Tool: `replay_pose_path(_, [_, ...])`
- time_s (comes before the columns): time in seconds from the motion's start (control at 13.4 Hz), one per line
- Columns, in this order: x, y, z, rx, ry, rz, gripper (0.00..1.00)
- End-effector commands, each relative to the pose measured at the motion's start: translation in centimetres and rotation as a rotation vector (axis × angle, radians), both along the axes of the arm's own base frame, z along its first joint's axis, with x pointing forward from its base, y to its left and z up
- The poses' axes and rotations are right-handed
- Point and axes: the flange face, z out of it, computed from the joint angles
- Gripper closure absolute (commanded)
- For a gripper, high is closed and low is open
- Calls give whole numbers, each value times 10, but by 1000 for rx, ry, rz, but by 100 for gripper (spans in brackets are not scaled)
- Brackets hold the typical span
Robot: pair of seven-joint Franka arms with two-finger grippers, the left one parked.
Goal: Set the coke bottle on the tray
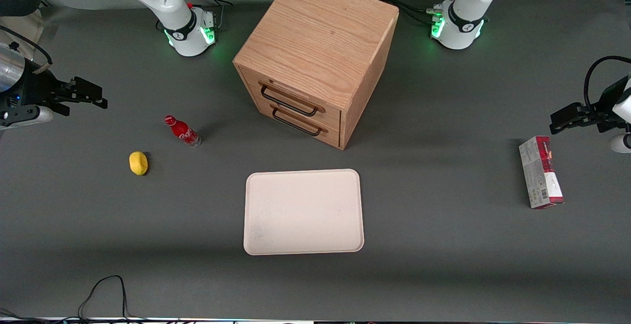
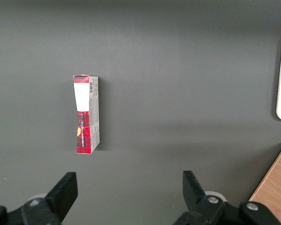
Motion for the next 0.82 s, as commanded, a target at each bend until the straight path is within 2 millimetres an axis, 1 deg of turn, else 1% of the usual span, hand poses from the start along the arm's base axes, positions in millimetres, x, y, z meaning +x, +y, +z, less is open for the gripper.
replay_pose_path(0.0, [-8, 34, 19, -7, 36, -19, 0])
replay_pose_path(0.15, [-18, 59, 29, -22, 50, -50, 0])
replay_pose_path(0.22, [-25, 64, 30, -27, 60, -62, 0])
replay_pose_path(0.45, [-32, 63, 24, -31, 86, -60, 0])
replay_pose_path(0.74, [-39, 61, 11, -32, 103, -55, 0])
